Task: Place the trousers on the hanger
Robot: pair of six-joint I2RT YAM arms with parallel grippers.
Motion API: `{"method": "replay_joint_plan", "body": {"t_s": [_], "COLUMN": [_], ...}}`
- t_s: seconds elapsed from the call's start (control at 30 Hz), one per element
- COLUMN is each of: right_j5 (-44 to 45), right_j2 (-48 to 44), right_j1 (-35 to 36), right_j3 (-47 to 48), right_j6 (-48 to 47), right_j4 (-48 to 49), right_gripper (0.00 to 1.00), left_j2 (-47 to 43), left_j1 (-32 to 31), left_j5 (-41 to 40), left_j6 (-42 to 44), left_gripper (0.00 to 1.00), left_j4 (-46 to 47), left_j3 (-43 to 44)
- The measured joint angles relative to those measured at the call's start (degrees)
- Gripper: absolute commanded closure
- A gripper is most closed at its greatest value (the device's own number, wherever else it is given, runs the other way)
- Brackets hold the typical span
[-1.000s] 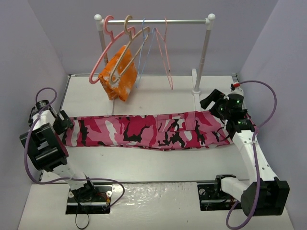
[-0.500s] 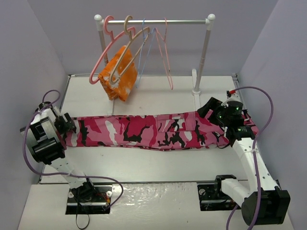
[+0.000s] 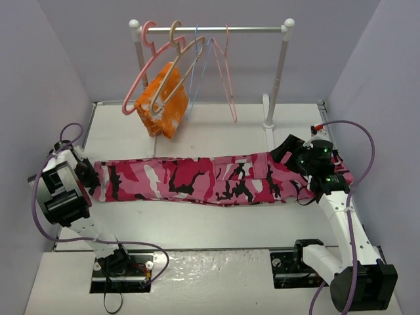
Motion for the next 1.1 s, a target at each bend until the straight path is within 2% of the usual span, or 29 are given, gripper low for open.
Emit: {"method": "replay_joint_plan", "body": {"t_s": [0.2, 0.27, 0.4, 0.57, 0.63, 0.87, 1.0, 1.1], "right_j5": [-0.5, -0.7, -1.1, -1.3, -1.3, -1.2, -1.3, -1.3], "right_j2": [-1.4, -1.5, -1.4, -1.0, -0.8, 0.7, 1.3, 1.6], "right_j1": [0.0, 0.0, 0.3, 0.9, 1.1, 1.6, 1.6, 1.7], "right_j3": [0.1, 0.2, 0.9, 2.0, 2.2, 3.0, 4.0, 5.2], "right_j6": [0.0, -0.1, -0.4, -1.3, -1.5, -2.1, -2.6, -2.9], "right_j4": [-2.4, -3.6, -5.6, -6.8, -7.1, -7.7, -8.4, -8.6], "right_gripper": [0.18, 0.18, 0.18, 0.18, 0.18, 0.18, 0.18, 0.18], "left_j2": [-8.4, -12.1, -17.3, -19.0, -20.4, -19.5, -20.2, -22.9], "left_j1": [0.0, 0.1, 0.6, 3.1, 3.9, 5.4, 4.0, -0.8], "left_j5": [2.1, 2.9, 4.1, 0.8, -1.4, -3.5, 2.5, 9.6], "left_j6": [-4.3, -6.3, -8.8, -8.7, -8.6, -8.6, -10.5, -13.4], "left_gripper": [1.00, 1.00, 1.00, 1.00, 1.00, 1.00, 1.00, 1.00], "left_j4": [-6.7, -13.0, -19.5, -28.6, -29.4, -35.7, -32.6, -29.9], "left_j3": [1.3, 8.9, 26.3, 50.7, 54.4, 56.9, 48.1, 37.8]}}
